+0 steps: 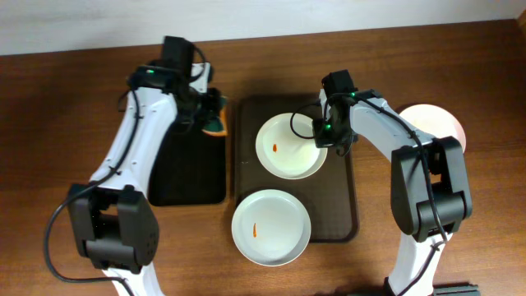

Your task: Clean dirty plates on tray and stack at the side

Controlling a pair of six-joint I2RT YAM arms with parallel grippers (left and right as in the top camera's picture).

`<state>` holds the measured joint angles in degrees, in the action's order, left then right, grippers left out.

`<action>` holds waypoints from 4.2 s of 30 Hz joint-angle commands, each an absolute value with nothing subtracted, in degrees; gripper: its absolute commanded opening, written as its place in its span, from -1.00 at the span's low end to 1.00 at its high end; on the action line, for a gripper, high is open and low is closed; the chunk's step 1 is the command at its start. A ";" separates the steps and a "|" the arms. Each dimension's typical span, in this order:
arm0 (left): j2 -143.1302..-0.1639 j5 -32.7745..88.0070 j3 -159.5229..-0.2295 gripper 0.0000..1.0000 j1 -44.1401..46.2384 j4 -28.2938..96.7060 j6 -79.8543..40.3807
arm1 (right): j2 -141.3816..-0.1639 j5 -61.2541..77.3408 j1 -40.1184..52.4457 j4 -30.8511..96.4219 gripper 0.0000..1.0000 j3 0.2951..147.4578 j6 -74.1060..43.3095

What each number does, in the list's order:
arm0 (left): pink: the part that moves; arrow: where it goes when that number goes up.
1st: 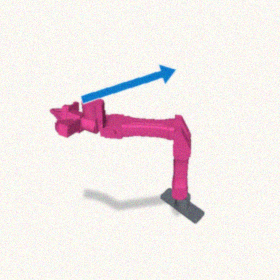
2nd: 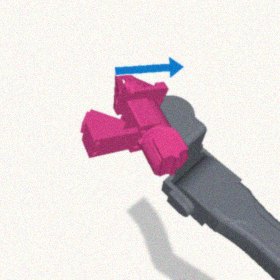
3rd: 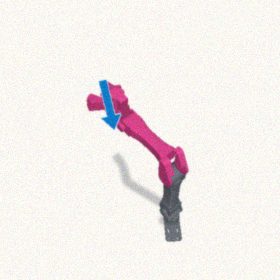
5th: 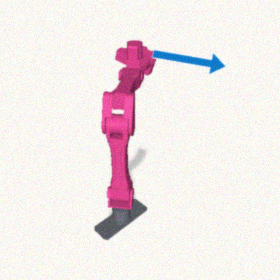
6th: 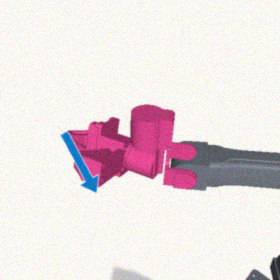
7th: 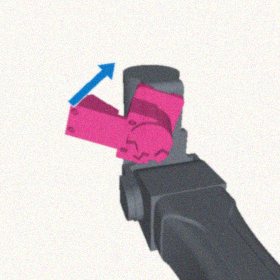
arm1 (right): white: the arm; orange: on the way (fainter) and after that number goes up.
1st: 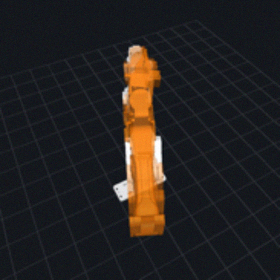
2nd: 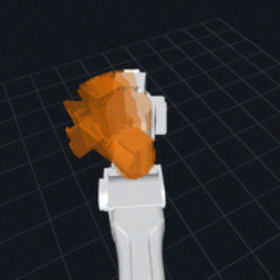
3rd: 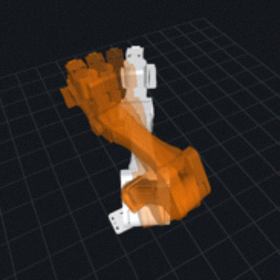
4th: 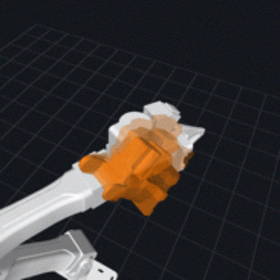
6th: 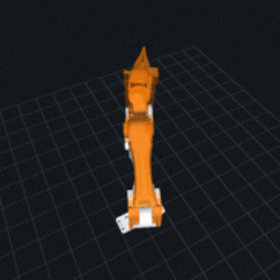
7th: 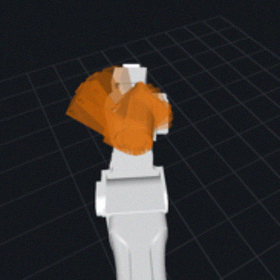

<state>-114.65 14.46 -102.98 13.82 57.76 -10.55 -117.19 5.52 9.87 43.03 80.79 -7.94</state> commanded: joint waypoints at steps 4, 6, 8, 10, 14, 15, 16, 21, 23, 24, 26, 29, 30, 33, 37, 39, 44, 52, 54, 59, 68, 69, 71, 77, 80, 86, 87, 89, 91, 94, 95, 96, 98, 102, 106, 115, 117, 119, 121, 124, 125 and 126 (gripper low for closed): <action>-116.16 16.80 -103.81 -1.00 21.19 51.31 -17.39 | -116.84 7.07 9.69 45.01 -0.92 80.66 -20.05; -119.50 16.99 -103.81 -1.00 23.97 49.69 -20.18 | -116.84 7.07 9.69 45.01 -0.92 80.66 -20.08; -123.59 18.74 -103.81 -1.00 27.18 46.94 -21.52 | -116.84 7.05 9.69 45.06 -0.92 80.68 -21.54; -126.63 18.72 -103.81 -1.00 29.41 44.36 -22.96 | -116.84 7.07 9.72 44.95 -0.92 80.66 -21.54; -131.59 19.09 -103.81 -1.00 32.62 40.80 -23.35 | -116.84 7.07 9.74 45.04 -0.92 80.66 -21.52; -132.40 18.79 -103.81 -1.00 32.64 40.73 -23.35 | -116.84 7.07 9.74 45.04 -0.92 80.66 -21.52; -133.40 17.17 -103.81 -1.00 32.62 40.88 -23.33 | -116.84 7.07 9.74 45.04 -0.92 80.66 -21.52; -134.67 -9.32 -103.83 -1.00 32.58 46.13 -21.96 | -116.84 7.05 9.74 45.69 -0.92 80.66 -21.52; -134.67 -16.84 -103.83 -1.00 32.58 48.12 -21.34 | -116.84 7.07 9.74 45.74 -0.92 80.68 -21.54; -134.67 -18.55 -103.85 -1.00 32.60 48.56 -21.32 | -116.84 7.05 9.74 45.78 -0.92 80.68 -21.52; -134.67 -21.15 -104.01 -1.00 32.60 49.01 -21.12 | -116.84 7.03 9.72 46.11 -0.92 80.66 -21.52; -134.67 -27.27 -105.73 -1.00 32.64 51.00 -20.97 | -116.84 7.01 9.72 46.37 -0.92 80.66 -21.52; -134.67 -28.14 -106.96 -1.00 32.62 52.64 -20.97 | -116.84 6.85 9.74 46.37 -0.92 80.68 -21.54; -134.67 -28.91 -113.19 -1.00 32.58 58.98 -20.97 | -116.84 6.63 9.67 46.37 -0.91 80.66 -21.54; -134.67 -30.98 -123.79 -1.00 32.47 68.84 -21.02 | -116.84 4.01 9.67 47.05 -0.92 80.68 -21.52; -134.65 -28.88 -129.97 -1.00 31.51 75.44 -21.04 | -116.84 4.01 9.67 47.05 -0.92 80.66 -21.52; -134.32 -17.08 -142.39 -1.00 22.39 91.26 -20.97 | -116.84 4.01 9.67 47.18 -0.92 80.68 -21.28; -134.50 -1.69 -114.48 -1.00 8.21 76.36 -16.36 | -116.84 4.27 9.67 47.37 -0.92 80.68 -14.98; -134.50 -1.61 -109.32 -0.98 7.03 73.30 -16.10 | -116.84 4.34 9.67 47.40 -0.92 80.68 -14.11; -130.98 5.76 -109.25 0.34 6.17 73.32 -10.33 | -116.84 4.49 9.67 47.20 -0.50 80.68 -9.39; -106.61 5.54 -109.67 0.99 6.15 74.85 -9.28 | -112.68 4.67 9.78 51.03 -0.92 87.99 -9.17; -103.85 4.47 -109.67 0.99 6.15 75.57 -9.28 | -111.24 6.22 9.93 52.95 -0.92 91.18 -7.16; -99.92 4.51 -109.67 0.99 6.15 77.23 -9.28 | -110.08 8.95 11.00 54.50 -0.92 95.04 -6.13; -85.08 3.38 -109.67 0.99 4.43 76.07 -9.28 | -110.13 9.82 22.04 46.54 -0.92 98.78 -4.40; -80.27 -0.80 -109.67 0.99 3.95 76.23 -9.30 | -110.96 3.07 28.10 39.75 -0.92 98.52 -4.38; -75.00 -1.50 -109.67 0.99 3.95 78.50 -9.30 | -111.83 -32.93 42.83 26.33 -0.92 98.54 9.93; -75.02 -1.50 -109.67 0.99 3.95 78.81 -9.30 | -111.83 -36.75 44.10 25.43 -0.92 98.54 11.27; -75.02 -1.50 -109.67 0.99 3.95 79.59 -9.30 | -111.83 -44.75 47.07 22.96 -0.92 98.54 13.85; -75.02 -1.50 -109.67 0.99 3.95 79.66 -9.30 | -111.83 -50.78 49.89 20.78 -0.92 98.54 16.60; -75.02 -1.50 -109.67 0.99 3.95 79.66 -9.30 | -111.81 -54.63 51.88 20.45 -0.92 98.54 16.75; -75.02 -1.50 -109.67 0.99 3.95 79.66 -9.30 | -111.81 -55.13 52.34 20.25 -0.92 98.54 17.43; -75.02 -1.50 -109.67 0.99 3.95 79.66 -9.30 | -111.81 -55.16 52.64 20.23 -0.92 98.54 18.09; -75.02 -1.50 -109.67 0.99 3.95 79.66 -9.30 | -111.81 -55.37 53.12 19.88 -0.92 98.54 19.31; -75.02 -1.50 -109.67 0.99 3.95 79.66 -9.30 | -111.81 -57.49 53.19 19.44 -0.92 98.54 19.29; -75.02 -1.50 -109.67 1.00 3.95 79.66 -9.30 | -111.81 -57.49 53.19 19.42 -0.92 98.54 19.29; -75.02 -1.50 -109.67 0.99 3.95 79.66 -9.28 | -110.08 -41.65 46.28 34.26 -0.92 98.65 -1.08; -75.02 -1.50 -109.67 0.99 3.95 79.66 -9.30 | -106.83 -26.81 40.49 42.41 -0.92 99.13 -11.14; -75.02 -1.50 -109.67 0.99 3.95 79.64 -9.30 | -103.59 -13.78 32.82 46.44 -0.92 99.13 -15.92; -75.02 -1.50 -109.67 0.99 3.95 79.64 -9.30 | -101.32 -3.09 23.62 49.23 -0.92 99.13 -18.68; -75.02 -1.50 -109.67 0.99 3.95 79.59 -9.30 | -100.92 9.43 6.07 54.83 -0.92 98.83 -23.51; -75.02 -1.50 -109.67 1.00 3.95 79.57 -9.30 | -101.38 10.22 1.65 55.57 -0.92 98.28 -24.86; -75.02 -1.50 -109.67 0.99 3.95 79.55 -9.30 | -102.02 10.39 -4.21 56.23 -0.92 97.30 -26.37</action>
<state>-75.94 -0.91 -109.40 4.14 79.70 -10.04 -101.78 1.15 6.09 54.92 98.48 -19.62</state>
